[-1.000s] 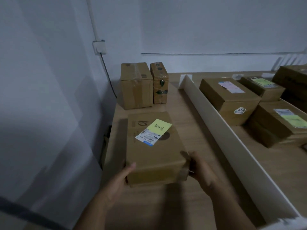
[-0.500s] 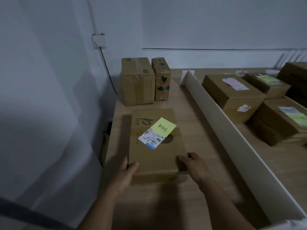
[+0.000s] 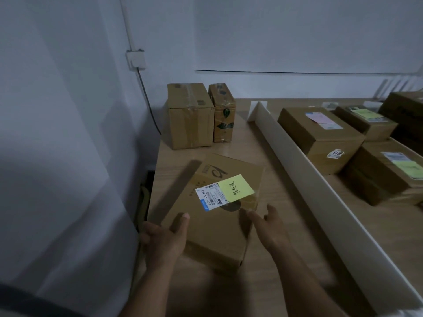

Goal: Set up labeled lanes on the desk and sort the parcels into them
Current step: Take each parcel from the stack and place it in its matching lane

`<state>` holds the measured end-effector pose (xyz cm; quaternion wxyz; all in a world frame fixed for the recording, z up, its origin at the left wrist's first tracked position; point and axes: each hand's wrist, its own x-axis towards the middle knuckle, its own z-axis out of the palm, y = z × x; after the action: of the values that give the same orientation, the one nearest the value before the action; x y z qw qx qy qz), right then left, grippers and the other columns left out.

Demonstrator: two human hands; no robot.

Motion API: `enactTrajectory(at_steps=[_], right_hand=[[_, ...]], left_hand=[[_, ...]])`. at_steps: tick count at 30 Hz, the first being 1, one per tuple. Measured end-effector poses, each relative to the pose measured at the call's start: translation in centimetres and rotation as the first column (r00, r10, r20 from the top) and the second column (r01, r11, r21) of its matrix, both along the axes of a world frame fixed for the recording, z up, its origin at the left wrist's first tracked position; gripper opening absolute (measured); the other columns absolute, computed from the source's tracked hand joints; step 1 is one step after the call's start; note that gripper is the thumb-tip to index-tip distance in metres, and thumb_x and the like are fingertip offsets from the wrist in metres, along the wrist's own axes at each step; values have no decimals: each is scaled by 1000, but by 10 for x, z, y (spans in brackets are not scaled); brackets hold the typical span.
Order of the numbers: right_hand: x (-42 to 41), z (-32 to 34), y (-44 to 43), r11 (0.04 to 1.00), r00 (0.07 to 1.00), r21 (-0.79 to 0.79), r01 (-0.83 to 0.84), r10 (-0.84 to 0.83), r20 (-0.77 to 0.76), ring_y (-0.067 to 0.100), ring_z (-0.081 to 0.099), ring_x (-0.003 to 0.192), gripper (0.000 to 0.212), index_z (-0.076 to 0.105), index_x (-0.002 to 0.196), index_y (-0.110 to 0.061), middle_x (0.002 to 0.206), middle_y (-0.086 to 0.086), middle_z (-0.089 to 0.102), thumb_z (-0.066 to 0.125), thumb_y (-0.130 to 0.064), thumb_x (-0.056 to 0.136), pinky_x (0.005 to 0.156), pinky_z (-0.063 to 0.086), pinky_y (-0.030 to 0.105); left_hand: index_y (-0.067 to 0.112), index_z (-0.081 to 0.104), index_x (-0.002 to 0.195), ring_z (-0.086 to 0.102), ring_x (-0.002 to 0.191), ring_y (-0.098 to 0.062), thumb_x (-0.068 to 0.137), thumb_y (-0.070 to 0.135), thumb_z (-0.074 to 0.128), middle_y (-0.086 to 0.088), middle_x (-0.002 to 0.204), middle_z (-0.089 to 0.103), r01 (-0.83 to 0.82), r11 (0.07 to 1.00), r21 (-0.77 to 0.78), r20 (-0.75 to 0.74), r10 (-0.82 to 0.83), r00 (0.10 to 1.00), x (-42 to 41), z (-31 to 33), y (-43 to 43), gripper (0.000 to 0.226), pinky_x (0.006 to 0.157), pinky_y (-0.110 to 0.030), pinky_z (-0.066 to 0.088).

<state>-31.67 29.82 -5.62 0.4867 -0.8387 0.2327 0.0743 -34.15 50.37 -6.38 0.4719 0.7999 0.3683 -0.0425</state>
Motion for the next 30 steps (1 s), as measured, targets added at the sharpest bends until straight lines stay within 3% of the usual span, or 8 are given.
enactTrajectory(at_steps=[3,6,12,16,21,25,27,30], right_hand=[[4,5,8,999,998,-33,-39,41,45,30,45,128,67,31,143,-9,142,14,44,64,-27,88,92,39,32],[3,3,9,999,999,-29,-37,38,27,31,47,124,71,29,143,-10,138,14,48,67,-24,85,87,38,31],[6,7,-7,976,982,-144,163,-146,119,34,28,139,84,14,151,-14,154,16,22,62,-39,87,107,33,44],[13,10,-20,939,968,-257,230,-192,164,34,15,143,82,14,151,-13,157,15,15,62,-35,89,112,25,47],[20,6,-26,954,983,-246,170,-145,115,32,21,142,75,17,151,-12,156,14,21,60,-29,91,112,27,46],[18,7,-30,952,989,-269,146,-135,61,33,32,135,73,24,149,-12,149,16,28,62,-29,90,106,35,46],[14,9,-35,944,992,-305,122,-127,4,33,37,131,76,26,147,-13,145,17,35,65,-37,86,103,39,47],[6,16,-42,937,985,-332,105,-144,-97,33,50,121,73,33,141,-10,135,16,50,60,-51,86,90,43,39]], left_hand=[[-3,-5,147,28,136,-34,80,56,62,-22,151,17,54,998,-14,-15,-54,998,-6,8,-12,112,105,-35,31],[-1,-6,148,30,136,-32,84,40,66,-20,149,26,60,998,-20,25,-59,998,-1,12,-16,105,104,-32,31],[18,-13,149,36,135,-27,89,15,60,-9,153,26,121,989,-87,152,-107,983,32,-10,14,95,107,-32,31],[29,-11,149,39,132,-25,88,19,60,-1,153,28,221,973,-66,145,-210,967,43,-7,25,94,108,-40,36],[20,32,139,52,118,-26,54,60,71,-5,132,52,214,977,13,100,-214,972,36,-3,16,102,97,-39,46],[13,56,124,58,112,-27,80,27,71,-7,119,62,263,965,14,79,-263,961,33,-12,4,49,94,-32,46],[10,48,133,59,109,-27,84,22,65,-9,121,62,228,971,66,126,-235,964,38,-12,5,53,95,-35,47],[14,11,151,43,128,-31,89,31,56,-11,146,40,155,948,277,76,-183,980,42,-6,9,78,99,-39,39]])
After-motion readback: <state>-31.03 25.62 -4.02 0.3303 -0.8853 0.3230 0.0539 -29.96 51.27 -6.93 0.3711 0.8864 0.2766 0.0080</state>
